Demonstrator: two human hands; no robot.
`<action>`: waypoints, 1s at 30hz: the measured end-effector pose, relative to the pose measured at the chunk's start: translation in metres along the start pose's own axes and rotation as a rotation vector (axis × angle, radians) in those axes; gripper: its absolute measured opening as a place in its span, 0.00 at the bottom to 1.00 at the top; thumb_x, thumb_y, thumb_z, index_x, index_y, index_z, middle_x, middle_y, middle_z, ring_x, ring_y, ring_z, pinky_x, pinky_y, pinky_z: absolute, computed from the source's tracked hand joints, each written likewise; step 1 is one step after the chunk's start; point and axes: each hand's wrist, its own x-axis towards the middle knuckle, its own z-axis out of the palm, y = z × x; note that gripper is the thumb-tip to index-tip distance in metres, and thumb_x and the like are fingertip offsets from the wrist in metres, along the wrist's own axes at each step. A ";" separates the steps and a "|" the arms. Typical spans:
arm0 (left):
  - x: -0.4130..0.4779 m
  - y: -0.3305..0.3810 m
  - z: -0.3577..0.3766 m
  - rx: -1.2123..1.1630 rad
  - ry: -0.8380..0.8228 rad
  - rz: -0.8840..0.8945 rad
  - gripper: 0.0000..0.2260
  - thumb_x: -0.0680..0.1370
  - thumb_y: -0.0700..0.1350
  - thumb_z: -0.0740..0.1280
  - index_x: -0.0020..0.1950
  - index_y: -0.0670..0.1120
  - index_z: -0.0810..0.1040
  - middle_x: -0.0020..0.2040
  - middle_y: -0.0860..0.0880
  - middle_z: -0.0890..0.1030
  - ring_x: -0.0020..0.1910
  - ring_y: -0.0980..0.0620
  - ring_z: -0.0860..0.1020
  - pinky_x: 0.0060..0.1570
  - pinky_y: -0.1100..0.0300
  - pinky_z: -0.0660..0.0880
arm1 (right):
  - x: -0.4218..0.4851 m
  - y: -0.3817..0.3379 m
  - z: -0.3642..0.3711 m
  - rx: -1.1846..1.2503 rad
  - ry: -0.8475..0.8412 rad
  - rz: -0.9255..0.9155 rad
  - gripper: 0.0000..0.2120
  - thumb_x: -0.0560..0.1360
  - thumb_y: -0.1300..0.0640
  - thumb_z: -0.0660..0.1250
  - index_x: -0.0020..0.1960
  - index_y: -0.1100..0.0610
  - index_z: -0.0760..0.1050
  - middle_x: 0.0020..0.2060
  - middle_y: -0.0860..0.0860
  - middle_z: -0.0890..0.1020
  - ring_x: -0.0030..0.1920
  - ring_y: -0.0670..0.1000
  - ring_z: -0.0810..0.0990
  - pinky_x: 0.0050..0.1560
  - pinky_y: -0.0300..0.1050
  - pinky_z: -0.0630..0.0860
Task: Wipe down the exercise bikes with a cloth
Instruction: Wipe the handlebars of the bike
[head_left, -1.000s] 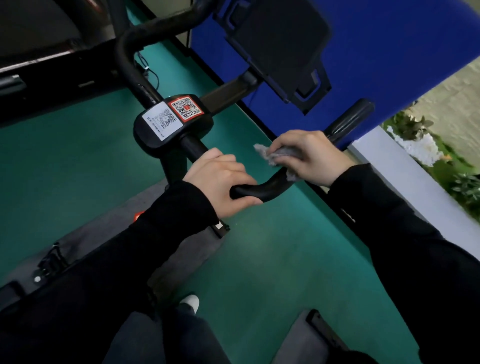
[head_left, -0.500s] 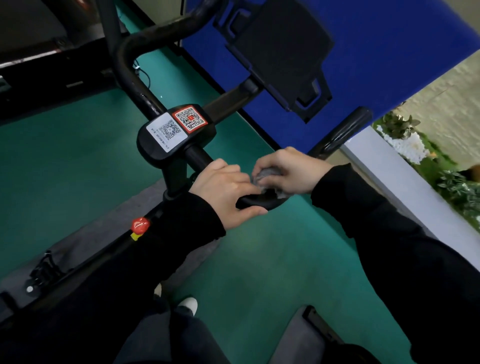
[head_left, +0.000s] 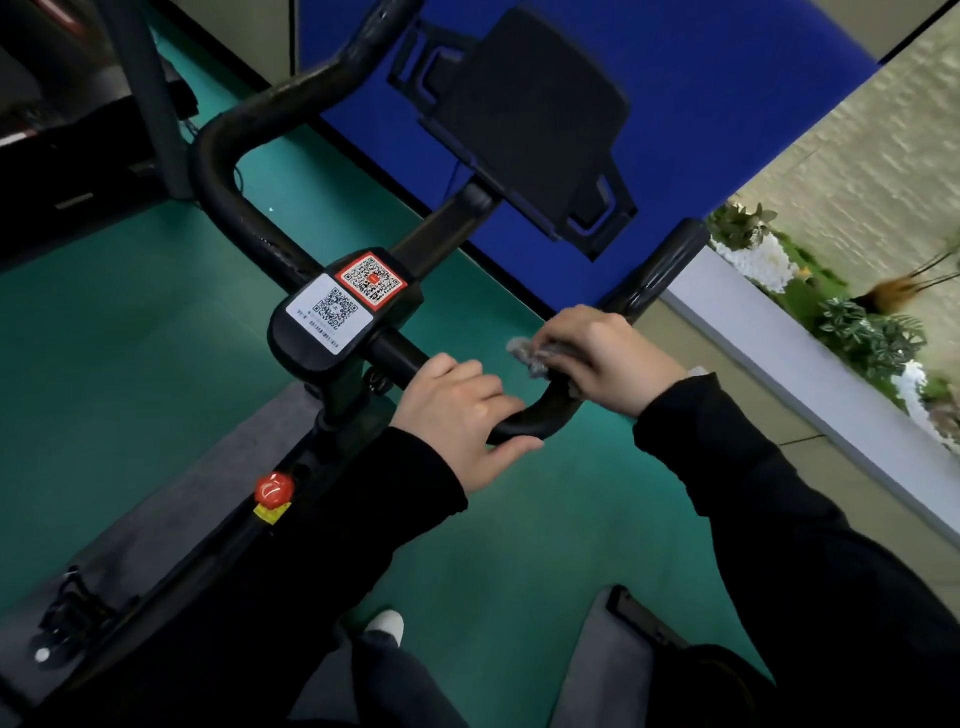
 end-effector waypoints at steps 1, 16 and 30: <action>0.000 -0.001 0.000 -0.006 0.000 0.003 0.18 0.72 0.62 0.61 0.41 0.50 0.84 0.33 0.52 0.79 0.35 0.48 0.77 0.42 0.56 0.63 | -0.001 0.003 0.001 -0.004 0.076 0.044 0.05 0.77 0.64 0.63 0.50 0.64 0.78 0.45 0.57 0.80 0.50 0.59 0.75 0.52 0.42 0.68; -0.003 -0.006 0.009 0.017 0.043 0.031 0.16 0.72 0.59 0.65 0.43 0.48 0.83 0.34 0.52 0.79 0.36 0.48 0.77 0.42 0.53 0.66 | -0.027 -0.074 0.103 0.658 1.351 0.837 0.11 0.76 0.67 0.64 0.58 0.61 0.76 0.56 0.56 0.80 0.59 0.53 0.78 0.63 0.41 0.71; -0.003 -0.006 0.011 0.068 0.079 0.055 0.14 0.73 0.59 0.67 0.44 0.50 0.83 0.35 0.53 0.80 0.35 0.49 0.77 0.41 0.55 0.66 | -0.029 -0.056 0.118 1.723 1.216 0.860 0.15 0.81 0.64 0.55 0.67 0.65 0.68 0.64 0.63 0.75 0.65 0.64 0.72 0.69 0.64 0.65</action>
